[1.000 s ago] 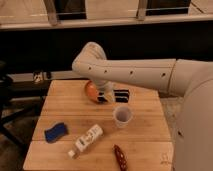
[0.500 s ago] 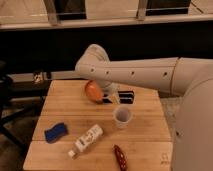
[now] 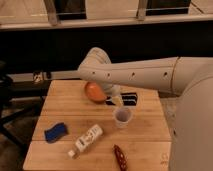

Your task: Place the eraser in the ceramic cup

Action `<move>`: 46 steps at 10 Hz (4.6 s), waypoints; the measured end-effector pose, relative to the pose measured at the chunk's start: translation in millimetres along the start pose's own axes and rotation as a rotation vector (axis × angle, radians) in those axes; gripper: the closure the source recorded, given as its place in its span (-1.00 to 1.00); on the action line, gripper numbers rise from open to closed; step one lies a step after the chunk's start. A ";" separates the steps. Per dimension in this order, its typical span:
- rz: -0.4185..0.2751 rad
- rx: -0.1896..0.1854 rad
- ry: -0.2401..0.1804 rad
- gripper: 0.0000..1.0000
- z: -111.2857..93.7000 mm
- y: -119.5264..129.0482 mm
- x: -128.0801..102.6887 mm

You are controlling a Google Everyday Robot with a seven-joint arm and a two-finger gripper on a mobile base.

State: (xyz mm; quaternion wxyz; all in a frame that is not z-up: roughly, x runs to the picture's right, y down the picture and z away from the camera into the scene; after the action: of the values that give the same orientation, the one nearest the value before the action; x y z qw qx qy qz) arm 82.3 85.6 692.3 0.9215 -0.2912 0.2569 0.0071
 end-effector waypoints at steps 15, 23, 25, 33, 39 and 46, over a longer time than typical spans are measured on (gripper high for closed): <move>-0.047 -0.019 0.130 1.00 24.2 19.9 26.3; -0.098 -0.028 0.191 1.00 33.8 33.4 26.7; -0.101 -0.027 0.199 1.00 35.6 32.5 28.0; -0.136 -0.021 0.232 1.00 47.7 31.3 26.1; -0.157 -0.026 0.241 1.00 59.3 35.3 20.7; -0.183 -0.023 0.258 1.00 62.7 37.9 10.9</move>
State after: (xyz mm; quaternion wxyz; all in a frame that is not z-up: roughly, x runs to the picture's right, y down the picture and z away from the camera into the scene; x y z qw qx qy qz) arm 115.0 149.5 710.7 0.8742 -0.3225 0.3454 -0.1113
